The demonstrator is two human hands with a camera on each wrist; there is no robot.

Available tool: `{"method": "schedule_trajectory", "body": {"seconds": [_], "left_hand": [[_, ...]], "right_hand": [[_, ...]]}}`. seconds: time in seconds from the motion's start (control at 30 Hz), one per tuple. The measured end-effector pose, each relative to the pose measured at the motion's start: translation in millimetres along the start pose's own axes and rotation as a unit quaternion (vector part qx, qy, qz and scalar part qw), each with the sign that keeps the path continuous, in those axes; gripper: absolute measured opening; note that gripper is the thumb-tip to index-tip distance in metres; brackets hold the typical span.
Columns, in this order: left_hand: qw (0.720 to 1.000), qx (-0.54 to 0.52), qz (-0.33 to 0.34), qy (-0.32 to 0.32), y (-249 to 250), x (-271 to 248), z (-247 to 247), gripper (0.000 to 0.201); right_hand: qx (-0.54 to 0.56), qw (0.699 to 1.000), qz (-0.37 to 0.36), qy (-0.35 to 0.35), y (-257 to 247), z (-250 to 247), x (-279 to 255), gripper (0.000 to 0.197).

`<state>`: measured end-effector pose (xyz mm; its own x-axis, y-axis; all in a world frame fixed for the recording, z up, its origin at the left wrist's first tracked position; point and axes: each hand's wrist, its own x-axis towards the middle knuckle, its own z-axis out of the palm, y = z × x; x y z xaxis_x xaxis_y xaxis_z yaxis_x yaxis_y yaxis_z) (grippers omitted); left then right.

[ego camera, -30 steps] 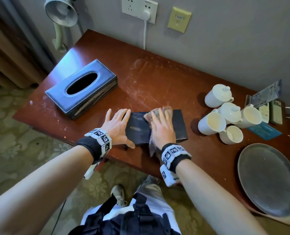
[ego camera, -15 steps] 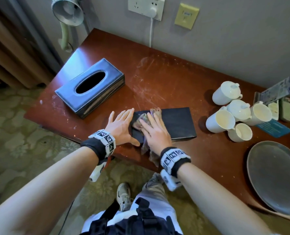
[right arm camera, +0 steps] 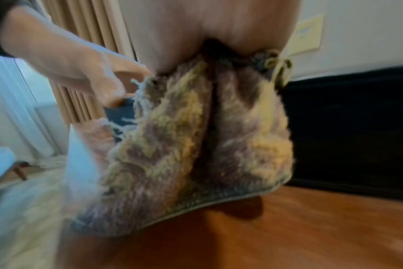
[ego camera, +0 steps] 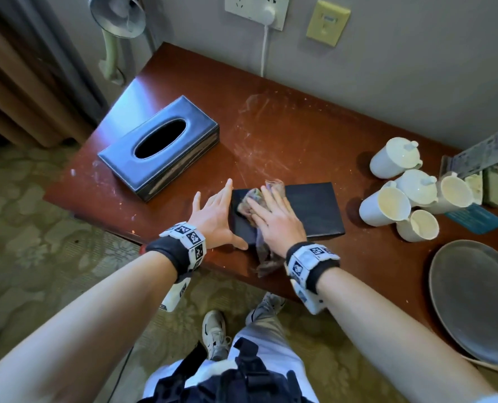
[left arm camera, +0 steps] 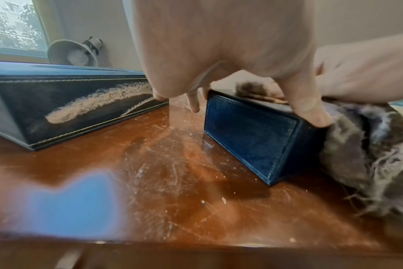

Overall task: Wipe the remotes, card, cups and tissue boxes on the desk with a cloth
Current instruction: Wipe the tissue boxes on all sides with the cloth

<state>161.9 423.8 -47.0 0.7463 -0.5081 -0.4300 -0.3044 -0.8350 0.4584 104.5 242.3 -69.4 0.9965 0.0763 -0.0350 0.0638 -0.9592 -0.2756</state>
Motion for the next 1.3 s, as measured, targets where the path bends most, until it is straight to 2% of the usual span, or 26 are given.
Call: {"method": "schedule_trajectory", "body": {"seconds": [0.1,0.17,0.23,0.3,0.37,0.43,0.53,0.63,0.67,0.77,0.87,0.97,1.03,1.1,1.2,1.3], "left_hand": [[1.0,-0.007,-0.004,0.001,0,0,1,0.146],[1.0,-0.01,-0.006,-0.001,1,-1,0,0.145],[1.0,-0.008,-0.001,-0.003,1,-1,-1,0.146],[1.0,-0.003,0.004,-0.002,-1,-1,-1,0.146],[1.0,-0.002,0.008,-0.001,-3,0,0,0.145],[1.0,-0.007,0.013,-0.01,-5,-1,0,0.144],[0.999,-0.029,0.025,-0.026,-6,-4,-2,0.141],[0.997,-0.065,0.031,-0.019,-7,-9,-1,0.138],[0.997,-0.068,0.034,-0.016,-7,-10,0,0.139],[0.997,-0.06,0.04,-0.013,-9,-8,2,0.141],[0.998,-0.043,0.048,-0.002,-14,-5,5,0.144],[0.998,-0.046,0.048,-0.004,-16,-4,6,0.147],[0.998,-0.046,0.045,0.0,-16,-4,7,0.147],[0.998,-0.045,0.045,-0.001,-15,-5,5,0.146],[0.998,-0.026,0.05,-0.001,-16,-4,5,0.145],[0.998,0.002,0.058,0.0,-18,-2,4,0.143]], "right_hand": [[-0.014,0.997,0.073,-0.017,31,-7,1,0.047],[-0.022,0.994,0.106,-0.007,21,-4,14,0.048],[-0.035,0.996,0.085,-0.006,-4,4,24,0.049],[-0.035,0.999,0.024,-0.025,-19,10,22,0.049],[-0.03,0.999,0.005,-0.032,-7,5,13,0.048],[-0.048,0.997,0.053,-0.031,25,-4,2,0.051],[-0.051,0.981,0.187,0.022,73,-16,-12,0.049],[-0.031,0.972,0.229,0.035,72,-14,-6,0.048],[-0.023,0.977,0.21,0.02,61,-9,-1,0.049],[-0.01,0.999,0.038,-0.016,1,10,0,0.052],[0.05,0.998,-0.037,-0.006,-26,17,-26,0.04],[0.03,0.998,-0.049,-0.013,-2,8,-36,0.041],[0.025,0.999,0.018,-0.009,12,6,-21,0.043],[0.02,0.997,0.068,-0.003,2,10,-7,0.044],[0.036,0.999,0.014,0.017,-28,19,-9,0.043],[0.032,0.998,-0.056,0.009,-26,22,-29,0.043]]}}
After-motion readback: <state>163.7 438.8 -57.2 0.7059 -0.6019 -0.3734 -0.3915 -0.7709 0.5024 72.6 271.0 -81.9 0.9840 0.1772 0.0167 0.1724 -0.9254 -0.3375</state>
